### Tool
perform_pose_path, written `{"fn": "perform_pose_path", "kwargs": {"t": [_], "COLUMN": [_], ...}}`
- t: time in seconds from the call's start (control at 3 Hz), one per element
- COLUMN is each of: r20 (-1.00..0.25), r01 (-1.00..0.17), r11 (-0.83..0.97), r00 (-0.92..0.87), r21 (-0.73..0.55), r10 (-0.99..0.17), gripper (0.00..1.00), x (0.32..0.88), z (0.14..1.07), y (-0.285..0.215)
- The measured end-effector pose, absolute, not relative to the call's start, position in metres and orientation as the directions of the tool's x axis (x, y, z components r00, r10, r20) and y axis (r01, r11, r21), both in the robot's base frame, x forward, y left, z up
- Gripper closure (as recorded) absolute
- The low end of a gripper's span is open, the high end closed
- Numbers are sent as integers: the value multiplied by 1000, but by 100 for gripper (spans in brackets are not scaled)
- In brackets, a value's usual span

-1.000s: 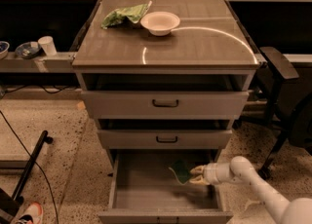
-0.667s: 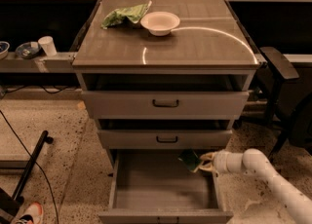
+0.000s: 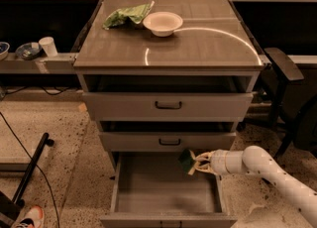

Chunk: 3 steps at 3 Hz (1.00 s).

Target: Pick sponge from bottom drawer and place on counter

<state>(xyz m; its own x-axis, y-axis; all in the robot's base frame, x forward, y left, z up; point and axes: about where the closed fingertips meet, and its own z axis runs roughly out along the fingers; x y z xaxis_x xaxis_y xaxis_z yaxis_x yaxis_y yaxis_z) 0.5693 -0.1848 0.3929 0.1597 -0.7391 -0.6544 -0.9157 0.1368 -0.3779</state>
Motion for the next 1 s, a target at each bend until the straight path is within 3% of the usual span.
{"fn": "perform_pose_path", "kwargs": {"t": [0.33, 1.0], "r20": [-654, -460], "r01": [-916, -815], "r11": [136, 6], "r00": [160, 321], "r21": [-378, -579], "r10": [-739, -828], "gripper": [100, 100], "x": [569, 559], "z": [393, 492], "y": [-185, -204]}}
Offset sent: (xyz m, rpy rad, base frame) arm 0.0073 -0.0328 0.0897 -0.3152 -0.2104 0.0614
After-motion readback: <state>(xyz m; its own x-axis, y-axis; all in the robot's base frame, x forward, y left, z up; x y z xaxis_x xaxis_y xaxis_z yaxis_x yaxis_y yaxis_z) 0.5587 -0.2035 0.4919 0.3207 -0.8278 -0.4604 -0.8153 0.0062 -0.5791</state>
